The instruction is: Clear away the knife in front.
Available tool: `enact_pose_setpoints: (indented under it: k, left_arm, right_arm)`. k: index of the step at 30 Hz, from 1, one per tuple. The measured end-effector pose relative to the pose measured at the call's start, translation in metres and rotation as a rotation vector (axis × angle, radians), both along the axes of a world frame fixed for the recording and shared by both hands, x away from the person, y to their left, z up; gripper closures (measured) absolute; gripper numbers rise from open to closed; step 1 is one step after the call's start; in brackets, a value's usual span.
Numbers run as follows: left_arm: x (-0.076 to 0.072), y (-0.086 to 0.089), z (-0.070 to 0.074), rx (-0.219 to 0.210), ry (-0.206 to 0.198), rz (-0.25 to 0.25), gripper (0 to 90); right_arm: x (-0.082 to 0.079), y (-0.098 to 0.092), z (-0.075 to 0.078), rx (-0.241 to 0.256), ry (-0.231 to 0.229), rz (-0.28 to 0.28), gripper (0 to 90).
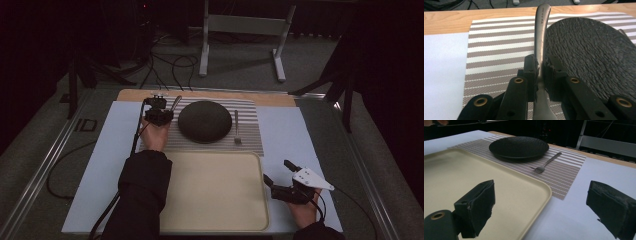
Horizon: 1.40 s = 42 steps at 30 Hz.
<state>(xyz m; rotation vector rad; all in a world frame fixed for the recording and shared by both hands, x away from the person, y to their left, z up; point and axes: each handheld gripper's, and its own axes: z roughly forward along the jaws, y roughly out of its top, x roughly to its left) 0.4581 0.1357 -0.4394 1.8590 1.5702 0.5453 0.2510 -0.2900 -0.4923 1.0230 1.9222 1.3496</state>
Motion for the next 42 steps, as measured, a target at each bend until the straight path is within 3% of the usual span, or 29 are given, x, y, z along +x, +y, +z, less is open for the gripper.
enact_pose_setpoints:
  k: [7,30,42]
  left_arm:
    - [-0.009,0.002,0.001,-0.031,-0.006,0.008,80.5]
    - [-0.036,0.004,-0.008,-0.017,-0.033,0.011,80.5]
    - [-0.049,0.003,-0.014,-0.036,-0.028,0.007,80.5]
  right_arm:
    - [0.0,0.0,0.0,-0.004,0.0,0.002,8.5]
    - [0.0,0.001,0.0,-0.006,0.001,0.002,8.5]
    - [0.0,0.001,0.0,-0.007,0.003,0.002,8.5]
